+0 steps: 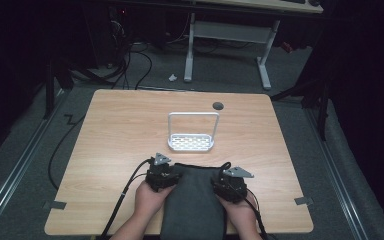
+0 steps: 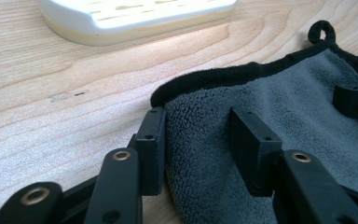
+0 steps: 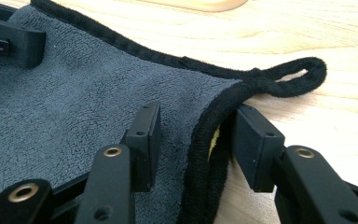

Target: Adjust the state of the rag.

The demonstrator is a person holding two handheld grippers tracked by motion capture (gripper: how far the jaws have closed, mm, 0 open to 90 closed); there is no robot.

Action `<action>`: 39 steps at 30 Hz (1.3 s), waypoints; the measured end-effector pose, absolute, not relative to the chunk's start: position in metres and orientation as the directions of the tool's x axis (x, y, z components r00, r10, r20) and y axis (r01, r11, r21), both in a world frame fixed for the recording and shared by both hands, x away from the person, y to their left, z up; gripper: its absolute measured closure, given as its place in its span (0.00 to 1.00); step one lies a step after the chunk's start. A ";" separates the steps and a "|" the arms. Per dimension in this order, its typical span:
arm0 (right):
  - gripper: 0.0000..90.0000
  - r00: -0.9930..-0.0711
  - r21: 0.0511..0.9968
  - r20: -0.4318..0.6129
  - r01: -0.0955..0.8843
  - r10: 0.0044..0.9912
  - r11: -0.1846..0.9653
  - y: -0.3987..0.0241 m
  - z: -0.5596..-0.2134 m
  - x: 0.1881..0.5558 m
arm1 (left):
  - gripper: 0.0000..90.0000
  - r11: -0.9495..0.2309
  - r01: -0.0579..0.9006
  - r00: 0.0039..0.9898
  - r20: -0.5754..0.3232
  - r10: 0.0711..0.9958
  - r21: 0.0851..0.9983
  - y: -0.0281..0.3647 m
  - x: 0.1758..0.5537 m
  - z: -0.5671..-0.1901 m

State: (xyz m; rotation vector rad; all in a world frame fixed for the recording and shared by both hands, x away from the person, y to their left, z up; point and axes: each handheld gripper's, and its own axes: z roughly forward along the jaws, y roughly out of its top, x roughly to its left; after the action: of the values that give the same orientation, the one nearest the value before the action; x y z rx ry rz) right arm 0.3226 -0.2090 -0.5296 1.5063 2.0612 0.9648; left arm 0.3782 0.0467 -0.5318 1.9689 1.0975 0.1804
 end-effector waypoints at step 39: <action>0.94 -0.367 0.856 0.026 0.488 0.930 0.169 -0.198 -0.502 0.316 | 0.94 -0.175 0.492 0.613 -0.196 0.766 0.853 0.059 0.359 -0.511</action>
State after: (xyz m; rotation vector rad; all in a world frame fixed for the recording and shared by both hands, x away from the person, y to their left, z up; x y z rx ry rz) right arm 0.3164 -0.1977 -0.5017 1.3356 1.9331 1.1140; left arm 0.3589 0.0591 -0.5107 1.8317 1.0139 0.3410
